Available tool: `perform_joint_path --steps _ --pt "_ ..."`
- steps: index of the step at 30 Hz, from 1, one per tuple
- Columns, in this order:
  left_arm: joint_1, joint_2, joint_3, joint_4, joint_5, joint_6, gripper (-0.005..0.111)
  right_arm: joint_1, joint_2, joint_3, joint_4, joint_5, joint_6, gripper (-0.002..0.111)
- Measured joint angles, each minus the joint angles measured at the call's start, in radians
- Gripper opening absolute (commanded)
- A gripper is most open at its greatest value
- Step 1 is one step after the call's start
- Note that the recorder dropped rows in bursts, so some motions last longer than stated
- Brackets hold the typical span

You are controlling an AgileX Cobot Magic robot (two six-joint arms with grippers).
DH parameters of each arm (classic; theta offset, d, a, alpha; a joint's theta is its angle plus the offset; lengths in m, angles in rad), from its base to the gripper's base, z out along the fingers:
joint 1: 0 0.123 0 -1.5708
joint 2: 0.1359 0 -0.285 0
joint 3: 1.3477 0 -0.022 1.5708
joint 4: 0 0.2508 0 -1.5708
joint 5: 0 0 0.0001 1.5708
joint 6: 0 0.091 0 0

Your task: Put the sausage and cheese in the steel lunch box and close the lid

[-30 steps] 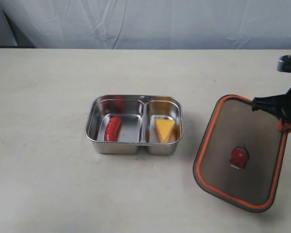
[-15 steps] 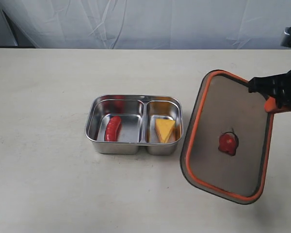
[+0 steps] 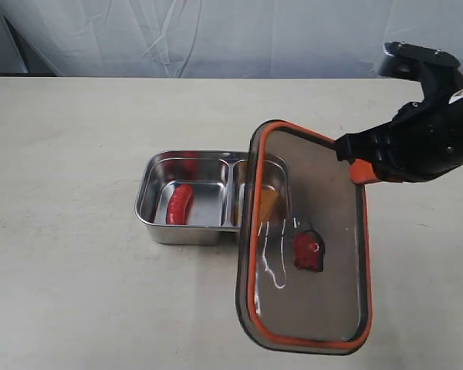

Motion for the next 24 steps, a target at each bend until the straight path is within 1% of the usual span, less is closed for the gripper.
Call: perform_joint_path --steps 1,3,4,6,8,10,12,15,20,22,24 --pt "-0.047 0.000 -0.011 0.005 0.004 -0.003 0.000 0.010 0.000 0.000 0.000 -0.004 -0.003 -0.001" --pt "-0.173 0.025 -0.033 0.026 0.010 -0.003 0.000 0.030 0.000 0.000 0.000 -0.011 -0.005 -0.001" --pt "-0.224 0.049 -0.038 0.034 0.012 -0.003 0.000 0.040 0.000 0.000 0.000 -0.016 -0.007 -0.001" --pt "-0.351 0.112 -0.040 0.046 0.017 -0.003 0.000 0.056 0.000 0.000 0.000 -0.021 -0.007 -0.001" --pt "-0.455 0.180 -0.040 0.054 0.005 -0.003 0.000 0.070 0.000 0.000 0.000 -0.021 -0.007 -0.001" --pt "-0.550 0.254 -0.040 0.059 -0.045 -0.003 0.000 0.085 0.000 0.000 0.000 -0.021 -0.007 -0.001" --pt "-0.617 0.334 -0.046 0.062 -0.106 -0.003 0.000 0.106 0.000 0.000 0.000 -0.021 -0.007 -0.001" --pt "-0.655 0.446 -0.093 0.082 -0.145 -0.003 0.000 0.130 0.000 0.000 0.000 -0.021 -0.009 -0.001" --pt "-0.660 0.590 -0.198 0.224 -0.161 -0.003 0.000 0.145 0.000 -0.002 0.002 -0.016 -0.011 -0.001" --pt "-0.660 0.641 -0.249 0.279 -0.140 -0.003 0.002 0.145 0.000 -0.012 0.002 0.000 -0.011 -0.001" --pt "-0.660 0.681 -0.294 0.340 -0.080 0.000 0.008 0.145 0.000 -0.022 0.002 0.016 -0.011 -0.001"
